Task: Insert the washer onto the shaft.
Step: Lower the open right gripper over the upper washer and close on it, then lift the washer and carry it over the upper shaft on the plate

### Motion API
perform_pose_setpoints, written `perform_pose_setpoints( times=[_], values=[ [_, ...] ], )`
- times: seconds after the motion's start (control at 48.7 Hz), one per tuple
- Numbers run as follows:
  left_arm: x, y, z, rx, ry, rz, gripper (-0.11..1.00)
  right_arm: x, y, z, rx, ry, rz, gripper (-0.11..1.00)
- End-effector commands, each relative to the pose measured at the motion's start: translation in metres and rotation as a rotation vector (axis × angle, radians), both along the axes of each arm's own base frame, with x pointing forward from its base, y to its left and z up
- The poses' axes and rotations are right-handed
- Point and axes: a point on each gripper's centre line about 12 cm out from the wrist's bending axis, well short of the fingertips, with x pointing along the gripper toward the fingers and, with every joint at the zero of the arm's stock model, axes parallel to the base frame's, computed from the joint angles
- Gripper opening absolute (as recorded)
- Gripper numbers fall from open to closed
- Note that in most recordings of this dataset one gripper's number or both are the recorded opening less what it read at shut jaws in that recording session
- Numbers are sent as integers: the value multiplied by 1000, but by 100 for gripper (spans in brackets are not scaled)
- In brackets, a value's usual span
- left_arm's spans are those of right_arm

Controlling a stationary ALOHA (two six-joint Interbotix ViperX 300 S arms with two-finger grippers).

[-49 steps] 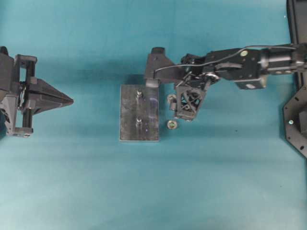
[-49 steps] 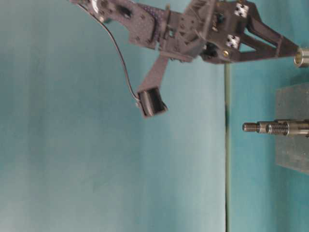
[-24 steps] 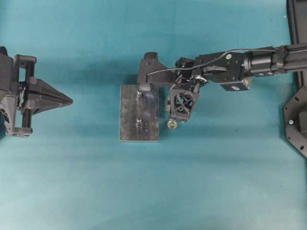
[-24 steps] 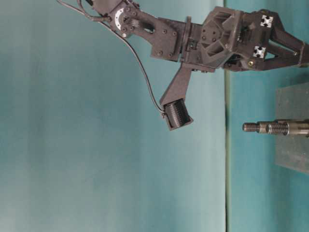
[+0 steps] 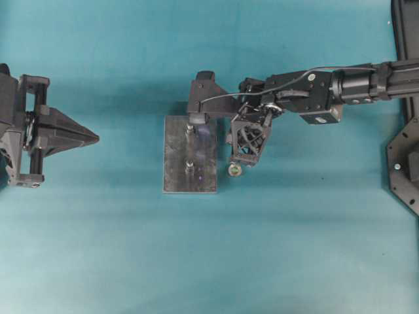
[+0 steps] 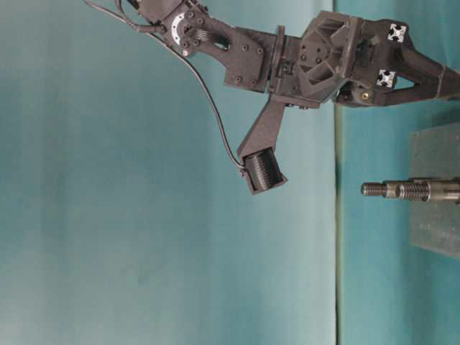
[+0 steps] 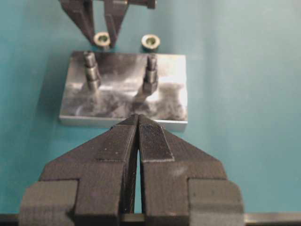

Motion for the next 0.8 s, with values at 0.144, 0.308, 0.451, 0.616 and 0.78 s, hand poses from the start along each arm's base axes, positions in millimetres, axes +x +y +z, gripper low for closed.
perform_pose_setpoints(
  times=[0.144,0.308,0.451,0.616,0.78],
  values=[
    [2,0,5,-5,-15,1,0,10,-5,42,-9,-72,-6,33],
    [2,0,6,-22,-20,8,0,18,-10,74,-8,-93,-10,33],
    [2,0,5,-23,-17,9,0,30,-9,94,-4,-85,6,33],
    [2,0,5,-25,-19,10,0,45,-9,116,-9,-114,22,33],
    [2,0,5,-23,-19,9,0,59,-6,124,-16,-141,42,33]
  ],
)
